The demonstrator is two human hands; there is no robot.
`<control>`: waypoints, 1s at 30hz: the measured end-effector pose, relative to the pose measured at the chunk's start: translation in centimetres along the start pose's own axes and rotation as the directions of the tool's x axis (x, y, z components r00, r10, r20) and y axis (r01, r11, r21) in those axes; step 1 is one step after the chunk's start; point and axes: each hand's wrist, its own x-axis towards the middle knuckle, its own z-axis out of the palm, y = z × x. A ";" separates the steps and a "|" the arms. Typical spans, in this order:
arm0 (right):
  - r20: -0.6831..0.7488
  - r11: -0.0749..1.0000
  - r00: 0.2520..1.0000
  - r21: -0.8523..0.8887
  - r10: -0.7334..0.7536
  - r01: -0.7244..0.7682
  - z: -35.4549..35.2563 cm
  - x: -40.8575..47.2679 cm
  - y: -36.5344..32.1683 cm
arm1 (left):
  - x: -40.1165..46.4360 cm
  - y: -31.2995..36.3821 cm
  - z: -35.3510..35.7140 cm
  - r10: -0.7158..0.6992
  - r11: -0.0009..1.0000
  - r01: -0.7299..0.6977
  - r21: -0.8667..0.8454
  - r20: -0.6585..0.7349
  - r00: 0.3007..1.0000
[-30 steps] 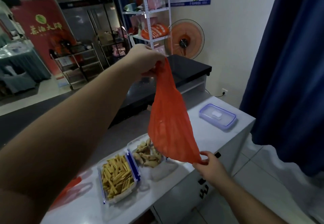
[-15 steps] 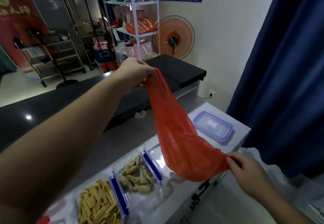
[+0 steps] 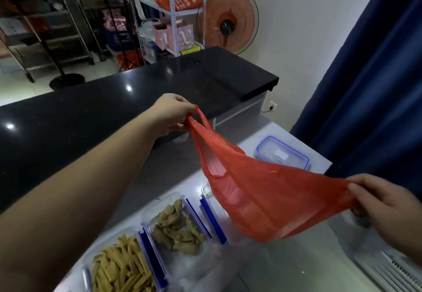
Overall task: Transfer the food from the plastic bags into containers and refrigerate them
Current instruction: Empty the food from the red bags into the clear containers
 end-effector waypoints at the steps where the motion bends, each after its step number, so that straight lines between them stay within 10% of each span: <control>1: -0.001 1.000 1.000 -0.001 -0.007 0.007 -0.2 0.3 -0.2 | 0.1 -0.2 -0.1 0.000 1.000 0.000 0.000 -0.001 1.000; 30: 0.177 0.961 0.981 0.247 0.083 -0.126 9.6 7.8 -1.5 | 1.1 -0.4 -5.3 0.030 0.996 -0.006 0.086 -0.285 0.958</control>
